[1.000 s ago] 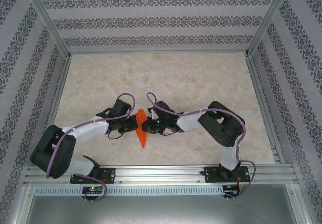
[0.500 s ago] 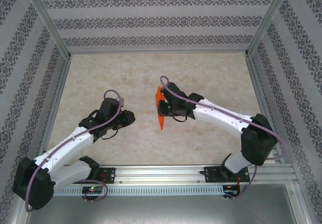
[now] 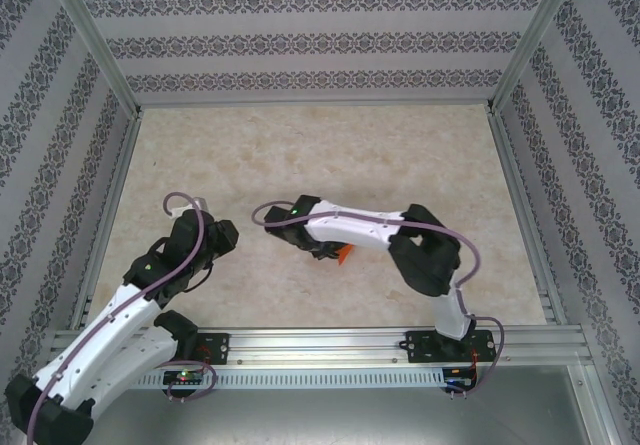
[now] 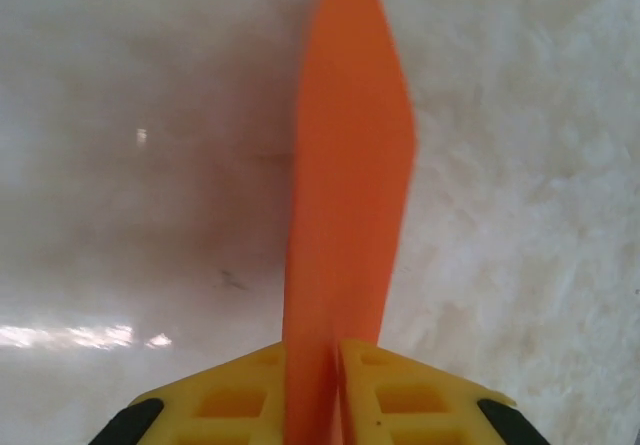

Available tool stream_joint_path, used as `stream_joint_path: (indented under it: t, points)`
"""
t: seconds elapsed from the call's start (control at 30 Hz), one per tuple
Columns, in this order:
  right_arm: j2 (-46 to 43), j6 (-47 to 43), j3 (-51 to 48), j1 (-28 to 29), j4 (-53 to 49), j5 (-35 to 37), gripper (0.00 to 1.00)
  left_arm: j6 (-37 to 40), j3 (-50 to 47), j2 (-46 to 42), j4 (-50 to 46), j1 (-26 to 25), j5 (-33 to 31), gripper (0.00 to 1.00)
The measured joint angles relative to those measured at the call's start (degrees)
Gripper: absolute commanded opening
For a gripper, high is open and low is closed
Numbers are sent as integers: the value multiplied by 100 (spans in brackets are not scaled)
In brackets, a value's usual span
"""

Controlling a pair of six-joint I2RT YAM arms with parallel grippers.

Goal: Fold a paper plane with a square sheet of paper (pick it up from the middle)
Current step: Turn over the paper at the center of the table.

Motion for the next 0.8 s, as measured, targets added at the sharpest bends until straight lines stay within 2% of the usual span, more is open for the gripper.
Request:
stream_joint_path:
  t: [0.2,0.3,0.37,0.47,0.53,0.6,0.63,0.8]
  points:
    - [802,9,662,426,83,-297,26,-140,-87,-472,-306,0,-341,31]
    - [793,-4,704,522,199,-492,43,-140,-87,-472,-348,0,-358,31]
    - [682,-81,566,535,498,-717,60,-140,-87,-448,-358,0,-358,32]
    - [181,-146,-20,533,1047,-1117,73,-138,-87,-382,-358,0,-326,33]
    - [-358,-142,-522,529,1502,-1394,77,-138,-90,-319,-358,0,-295,33]
    - [-1088,-109,-1078,492,2050,-1720,77,-133,-90,-247,-356,2,-249,33]
    - [-1486,-61,-1355,463,2350,-1862,74,-131,-90,-195,-354,2,-205,34]
    - [-3001,391,-2739,-20,4070,-2568,32,-15,-90,243,-201,2,177,36]
